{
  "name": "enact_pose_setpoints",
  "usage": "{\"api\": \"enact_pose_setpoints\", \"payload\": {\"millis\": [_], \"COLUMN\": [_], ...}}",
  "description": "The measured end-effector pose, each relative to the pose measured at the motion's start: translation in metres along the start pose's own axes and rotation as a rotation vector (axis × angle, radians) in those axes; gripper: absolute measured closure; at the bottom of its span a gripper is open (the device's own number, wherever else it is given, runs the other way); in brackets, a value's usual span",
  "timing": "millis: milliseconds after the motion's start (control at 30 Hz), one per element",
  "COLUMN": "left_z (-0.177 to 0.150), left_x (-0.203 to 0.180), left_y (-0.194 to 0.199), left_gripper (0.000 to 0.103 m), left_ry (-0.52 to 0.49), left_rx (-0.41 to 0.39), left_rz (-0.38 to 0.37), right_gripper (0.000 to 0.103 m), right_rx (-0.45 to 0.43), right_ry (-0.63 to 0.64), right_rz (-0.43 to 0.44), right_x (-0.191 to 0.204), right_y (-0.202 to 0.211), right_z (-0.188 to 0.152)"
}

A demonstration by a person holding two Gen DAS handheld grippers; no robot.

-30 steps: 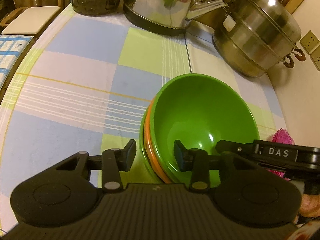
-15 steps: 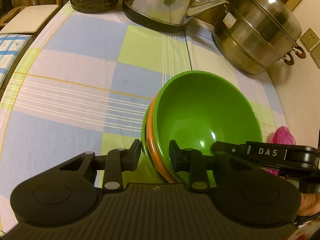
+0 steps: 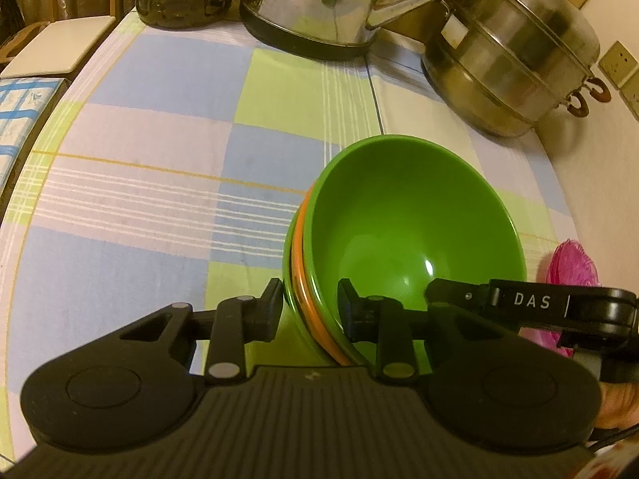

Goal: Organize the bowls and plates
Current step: 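Lift the bowl stack and carry it toward the pink plate stack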

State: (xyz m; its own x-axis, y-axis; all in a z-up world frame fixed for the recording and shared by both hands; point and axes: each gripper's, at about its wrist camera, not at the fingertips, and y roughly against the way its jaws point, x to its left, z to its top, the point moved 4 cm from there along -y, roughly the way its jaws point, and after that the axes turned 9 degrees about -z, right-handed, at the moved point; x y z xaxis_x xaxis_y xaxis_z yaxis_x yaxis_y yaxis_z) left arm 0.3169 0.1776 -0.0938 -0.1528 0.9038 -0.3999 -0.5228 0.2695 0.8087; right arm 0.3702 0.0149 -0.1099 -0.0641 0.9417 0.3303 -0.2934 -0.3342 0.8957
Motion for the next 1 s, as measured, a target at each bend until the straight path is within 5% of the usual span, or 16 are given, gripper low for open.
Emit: {"api": "enact_pose_setpoints", "payload": {"millis": [1000], "left_z": [-0.082], "left_x": [-0.047], "left_y": [0.057], "left_gripper": [0.078], "left_ry": [-0.064], "left_rx": [0.004], "left_rz": [-0.001], "right_gripper": [0.079], "right_rx": [0.003], "right_ry": [-0.030], "right_rz": [0.003], "right_x": [-0.035], "right_y": [0.066], "right_z": [-0.091]}}
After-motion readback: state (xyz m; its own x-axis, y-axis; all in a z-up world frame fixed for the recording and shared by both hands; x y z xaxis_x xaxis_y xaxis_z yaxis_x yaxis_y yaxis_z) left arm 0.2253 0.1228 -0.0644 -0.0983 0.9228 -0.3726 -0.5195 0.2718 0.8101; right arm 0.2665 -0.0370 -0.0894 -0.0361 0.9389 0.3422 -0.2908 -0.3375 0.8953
